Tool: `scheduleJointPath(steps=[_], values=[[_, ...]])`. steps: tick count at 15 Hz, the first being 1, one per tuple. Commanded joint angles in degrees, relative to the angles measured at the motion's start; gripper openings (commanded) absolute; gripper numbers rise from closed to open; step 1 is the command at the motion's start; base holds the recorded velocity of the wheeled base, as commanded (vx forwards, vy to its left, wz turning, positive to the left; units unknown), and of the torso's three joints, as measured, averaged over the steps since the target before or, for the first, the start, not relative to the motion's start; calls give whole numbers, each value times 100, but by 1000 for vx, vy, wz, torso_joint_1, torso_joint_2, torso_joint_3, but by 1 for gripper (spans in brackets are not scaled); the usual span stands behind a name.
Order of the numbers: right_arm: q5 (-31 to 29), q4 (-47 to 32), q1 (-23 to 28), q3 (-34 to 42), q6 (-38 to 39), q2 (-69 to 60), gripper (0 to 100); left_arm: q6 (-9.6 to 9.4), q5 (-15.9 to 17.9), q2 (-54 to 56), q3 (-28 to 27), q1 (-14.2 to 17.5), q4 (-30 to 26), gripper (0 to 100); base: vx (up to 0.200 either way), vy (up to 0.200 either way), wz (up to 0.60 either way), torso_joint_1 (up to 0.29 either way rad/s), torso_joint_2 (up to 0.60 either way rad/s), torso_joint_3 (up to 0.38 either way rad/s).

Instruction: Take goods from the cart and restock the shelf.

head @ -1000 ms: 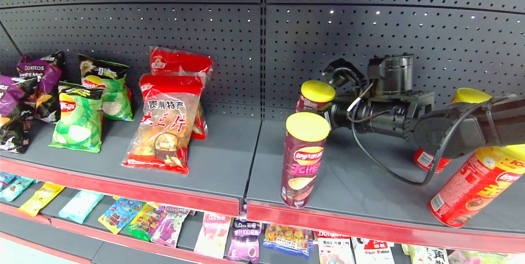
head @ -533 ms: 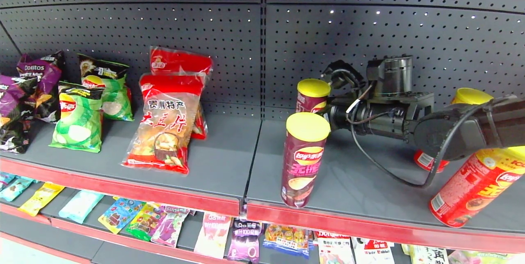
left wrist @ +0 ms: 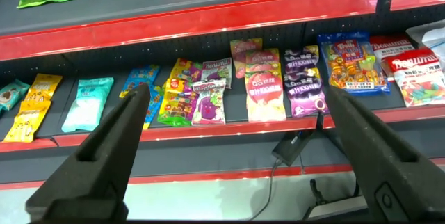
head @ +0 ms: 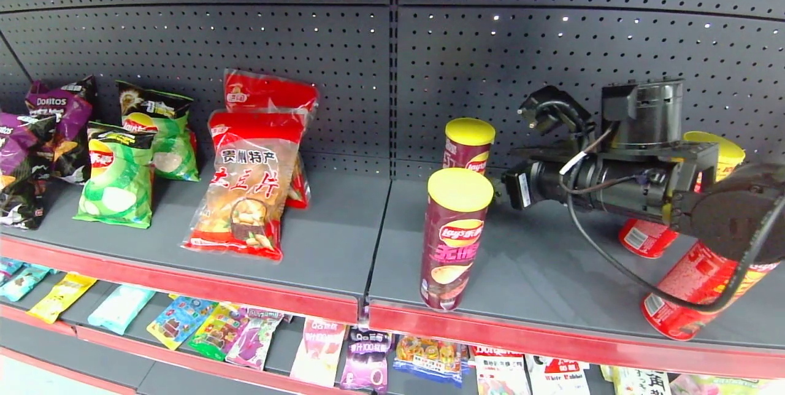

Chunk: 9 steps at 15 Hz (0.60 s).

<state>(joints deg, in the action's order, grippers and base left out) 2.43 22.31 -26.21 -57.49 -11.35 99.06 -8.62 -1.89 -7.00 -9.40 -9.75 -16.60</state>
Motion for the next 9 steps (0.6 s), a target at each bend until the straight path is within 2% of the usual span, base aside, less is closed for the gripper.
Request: scheduleJointPath(steps=[1,9], values=[[-111,2,28,335,1,-519,100,1,4,-39,-1,0,-1,100,0,0,0,0,0,0],[-594,-7,28,862,1,-1249,100,1,31,-47,-1,0,-1,100,0,0,0,0,0,0]])
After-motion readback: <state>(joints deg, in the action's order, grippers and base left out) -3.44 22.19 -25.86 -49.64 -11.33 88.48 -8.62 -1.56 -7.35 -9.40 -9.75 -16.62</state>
